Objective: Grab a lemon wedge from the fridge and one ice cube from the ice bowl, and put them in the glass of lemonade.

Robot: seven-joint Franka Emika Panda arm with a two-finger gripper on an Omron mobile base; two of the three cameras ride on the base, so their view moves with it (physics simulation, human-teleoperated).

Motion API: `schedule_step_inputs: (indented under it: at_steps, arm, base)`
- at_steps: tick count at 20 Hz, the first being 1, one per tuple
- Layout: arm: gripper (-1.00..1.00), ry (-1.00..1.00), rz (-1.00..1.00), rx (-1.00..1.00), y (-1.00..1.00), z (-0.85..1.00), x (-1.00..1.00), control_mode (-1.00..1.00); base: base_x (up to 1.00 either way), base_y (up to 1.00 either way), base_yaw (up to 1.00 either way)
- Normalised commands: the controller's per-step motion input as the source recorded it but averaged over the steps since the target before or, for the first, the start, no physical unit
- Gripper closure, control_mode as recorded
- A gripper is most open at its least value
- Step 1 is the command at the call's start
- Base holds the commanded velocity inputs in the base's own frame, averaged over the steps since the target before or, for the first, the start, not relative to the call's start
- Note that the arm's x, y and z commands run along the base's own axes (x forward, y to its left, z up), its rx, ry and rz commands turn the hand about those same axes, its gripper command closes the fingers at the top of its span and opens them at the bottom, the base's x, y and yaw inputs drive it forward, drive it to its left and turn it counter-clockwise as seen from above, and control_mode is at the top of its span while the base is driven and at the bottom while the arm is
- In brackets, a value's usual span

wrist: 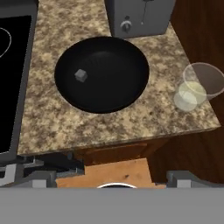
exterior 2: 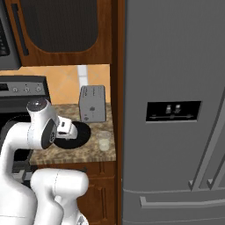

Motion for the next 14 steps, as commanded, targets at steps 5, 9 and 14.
schedule_step_inputs:
  at_steps: [5,9,14]
  arm:
    - [-1.0,-0.17,0.05,0.0,-0.21,0.34,-0.58,-1.0]
    - [-1.0,-0.11,0.0,0.0,-0.32,0.06,-0.47,-1.0]
    - [-1.0,-0.04,0.0,0.0,-0.1,0.0,-0.27,-1.0]
  base:
    - [0.0,0.0,0.0]
    - [0.0,0.0,0.0]
    - [0.0,0.0,0.0]
